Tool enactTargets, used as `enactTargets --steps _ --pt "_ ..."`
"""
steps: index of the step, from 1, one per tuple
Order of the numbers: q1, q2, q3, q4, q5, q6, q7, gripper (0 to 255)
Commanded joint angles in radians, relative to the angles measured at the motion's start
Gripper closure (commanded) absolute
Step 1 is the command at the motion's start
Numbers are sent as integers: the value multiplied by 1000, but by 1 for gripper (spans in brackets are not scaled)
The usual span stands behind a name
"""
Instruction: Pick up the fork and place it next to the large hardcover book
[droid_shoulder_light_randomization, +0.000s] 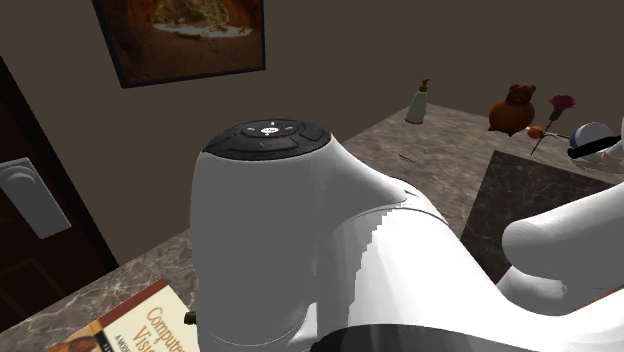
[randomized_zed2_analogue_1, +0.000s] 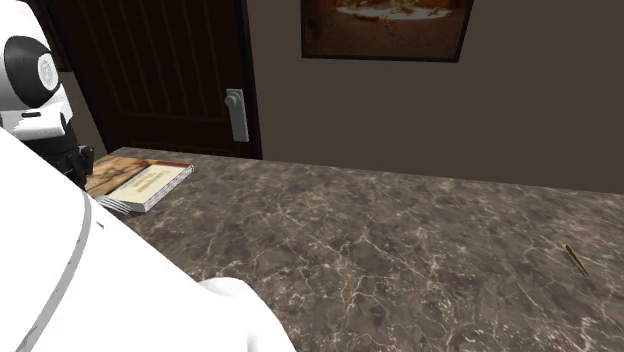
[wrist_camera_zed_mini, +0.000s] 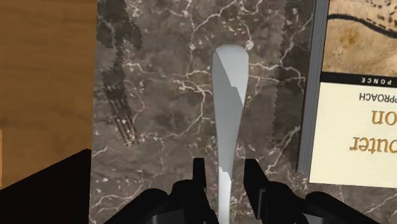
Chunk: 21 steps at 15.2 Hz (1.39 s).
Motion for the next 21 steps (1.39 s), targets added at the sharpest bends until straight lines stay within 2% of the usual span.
enactTargets --steps 1,4,8,21 --pt "-121 -58 121 92 44 -38 10 255" --pt "-250 -161 233 236 111 -99 21 255" --pt "-403 -302 346 470 180 -190 65 255" --pt "-425 -368 410 397 255 -72 12 255"
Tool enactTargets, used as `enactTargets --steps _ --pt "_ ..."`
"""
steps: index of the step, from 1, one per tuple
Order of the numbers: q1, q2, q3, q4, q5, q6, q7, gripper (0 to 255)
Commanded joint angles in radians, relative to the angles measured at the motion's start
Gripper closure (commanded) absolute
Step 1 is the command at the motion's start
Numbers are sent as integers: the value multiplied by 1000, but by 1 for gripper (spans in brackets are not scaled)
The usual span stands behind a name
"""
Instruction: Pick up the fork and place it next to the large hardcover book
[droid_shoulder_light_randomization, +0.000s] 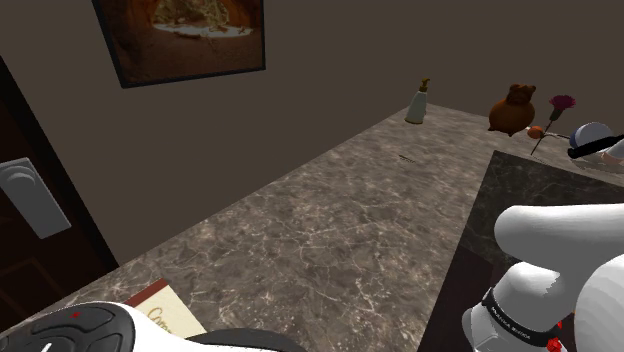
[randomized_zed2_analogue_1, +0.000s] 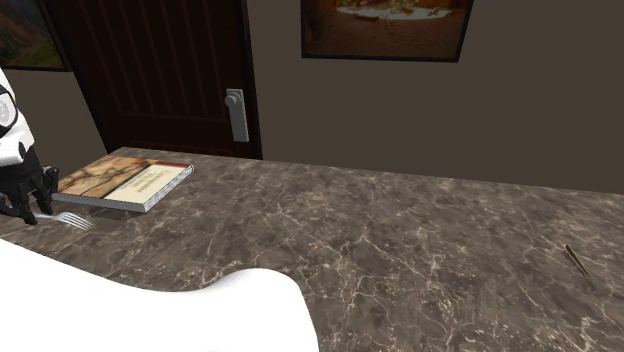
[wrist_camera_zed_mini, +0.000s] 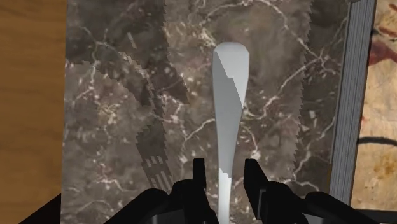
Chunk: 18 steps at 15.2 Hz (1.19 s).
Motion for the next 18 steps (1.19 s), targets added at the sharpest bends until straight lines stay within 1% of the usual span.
enactTargets --steps 1,4,12,13,18 --pt "-3 -11 11 -9 13 19 -7 255" --pt "-12 -30 29 -20 32 44 -20 255" --pt "-12 -30 29 -20 32 44 -20 255" --pt "-12 -30 29 -20 33 44 -20 0" --pt "-12 -30 29 -20 33 44 -20 0"
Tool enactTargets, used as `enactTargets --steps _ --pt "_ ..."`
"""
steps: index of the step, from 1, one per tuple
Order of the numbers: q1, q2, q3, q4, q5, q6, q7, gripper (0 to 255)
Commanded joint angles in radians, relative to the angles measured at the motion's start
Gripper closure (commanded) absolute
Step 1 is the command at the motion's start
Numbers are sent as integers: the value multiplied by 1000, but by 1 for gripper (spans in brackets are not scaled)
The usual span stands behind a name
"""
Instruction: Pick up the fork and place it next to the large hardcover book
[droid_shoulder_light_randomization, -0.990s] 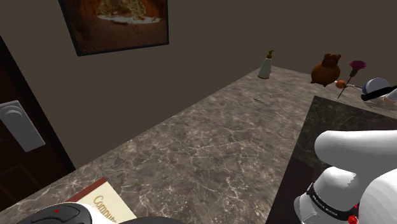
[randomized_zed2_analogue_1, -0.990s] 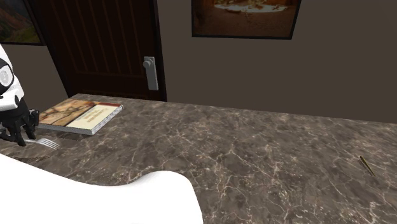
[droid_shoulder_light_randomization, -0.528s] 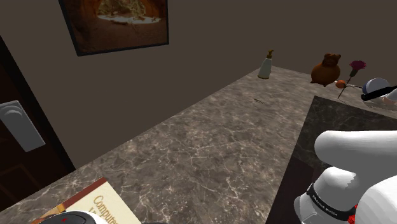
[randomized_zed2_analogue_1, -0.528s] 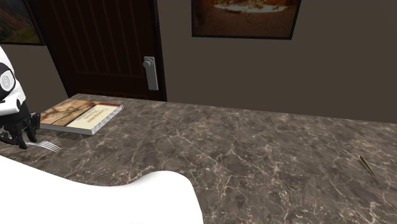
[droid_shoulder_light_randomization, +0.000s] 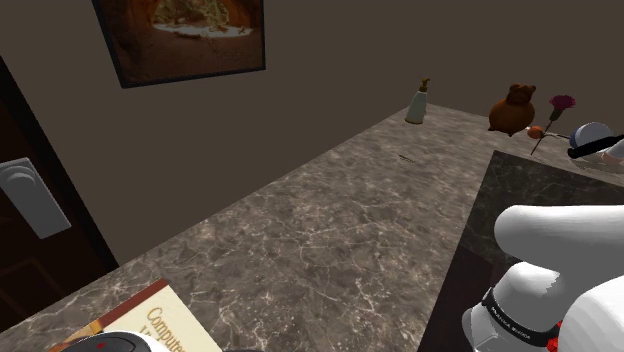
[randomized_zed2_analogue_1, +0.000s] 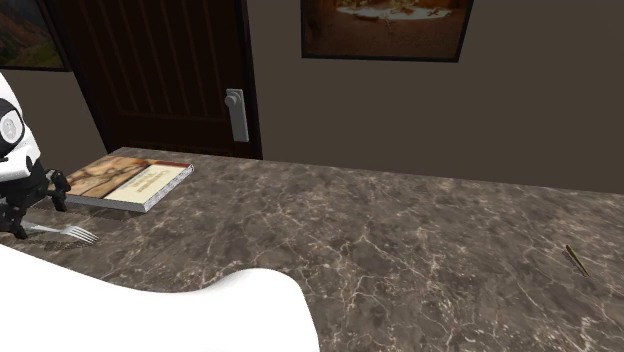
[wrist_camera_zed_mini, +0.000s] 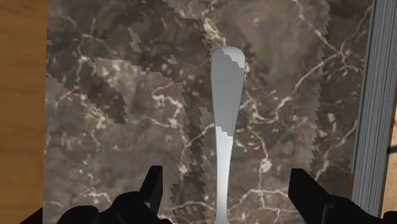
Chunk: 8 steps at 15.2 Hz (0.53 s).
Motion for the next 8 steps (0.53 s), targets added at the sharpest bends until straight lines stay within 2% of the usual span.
enactTargets --steps 1,4,8 --pt "11 20 -17 0 -17 -17 8 0" --pt "41 71 -63 7 -64 -68 31 0" --pt "41 71 -64 7 -64 -68 31 0"
